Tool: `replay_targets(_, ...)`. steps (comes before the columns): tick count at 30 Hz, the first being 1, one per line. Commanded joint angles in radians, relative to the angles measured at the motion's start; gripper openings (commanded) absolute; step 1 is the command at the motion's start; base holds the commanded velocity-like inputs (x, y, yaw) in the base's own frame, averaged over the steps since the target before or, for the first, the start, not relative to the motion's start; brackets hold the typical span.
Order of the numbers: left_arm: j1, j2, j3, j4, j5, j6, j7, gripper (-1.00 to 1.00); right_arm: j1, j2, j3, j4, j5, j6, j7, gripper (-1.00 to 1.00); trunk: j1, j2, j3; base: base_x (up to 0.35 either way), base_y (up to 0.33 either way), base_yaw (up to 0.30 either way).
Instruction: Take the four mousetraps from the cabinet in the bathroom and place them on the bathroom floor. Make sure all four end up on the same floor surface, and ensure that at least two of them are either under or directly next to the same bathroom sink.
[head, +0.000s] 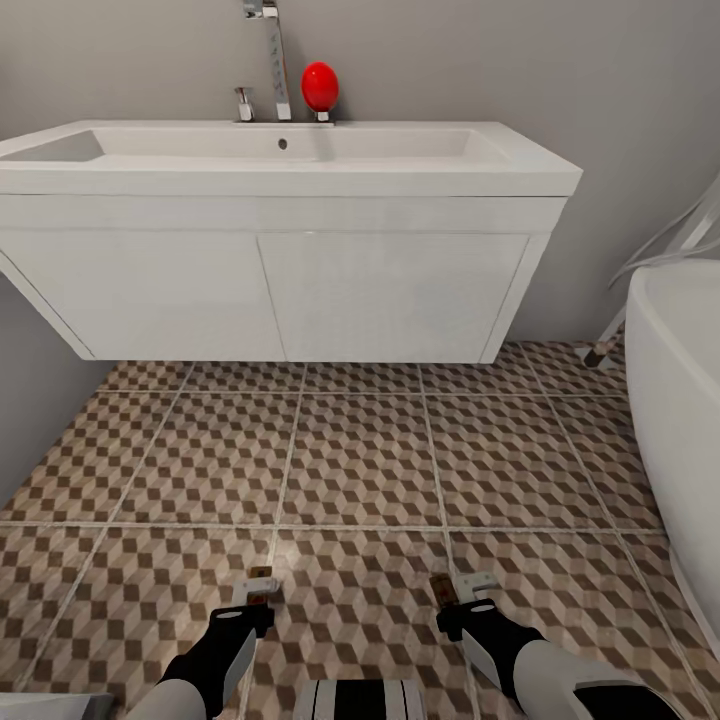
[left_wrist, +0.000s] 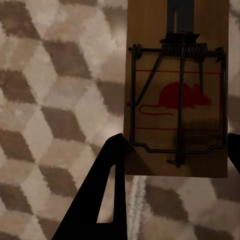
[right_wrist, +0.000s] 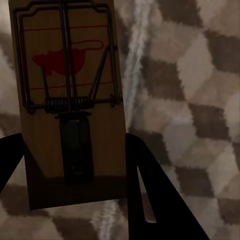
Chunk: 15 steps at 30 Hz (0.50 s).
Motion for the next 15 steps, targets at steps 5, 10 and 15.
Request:
replay_targets(5, 0.0, -0.001, 0.005, -0.003, -0.012, 0.005, 0.0, -1.0, 0.0, 0.0, 0.003, -0.002, 0.008, 0.006, -0.007, -1.0, 0.0, 0.0, -0.001, 0.056, 0.0, 0.0)
replay_targets(10, 0.0, -0.002, 0.005, -0.015, -0.012, 0.005, -0.001, -1.0, 0.0, -0.001, 0.002, -0.002, 0.008, 0.006, -0.008, -1.0, 0.0, 0.0, -0.001, 0.122, 0.0, 0.0)
replay_targets(15, 0.0, -0.003, 0.005, -0.037, -0.012, 0.005, -0.003, -1.0, 0.0, -0.001, 0.0, -0.002, 0.009, 0.007, -0.008, -1.0, 0.0, 0.0, -0.001, 0.09, 0.0, 0.0)
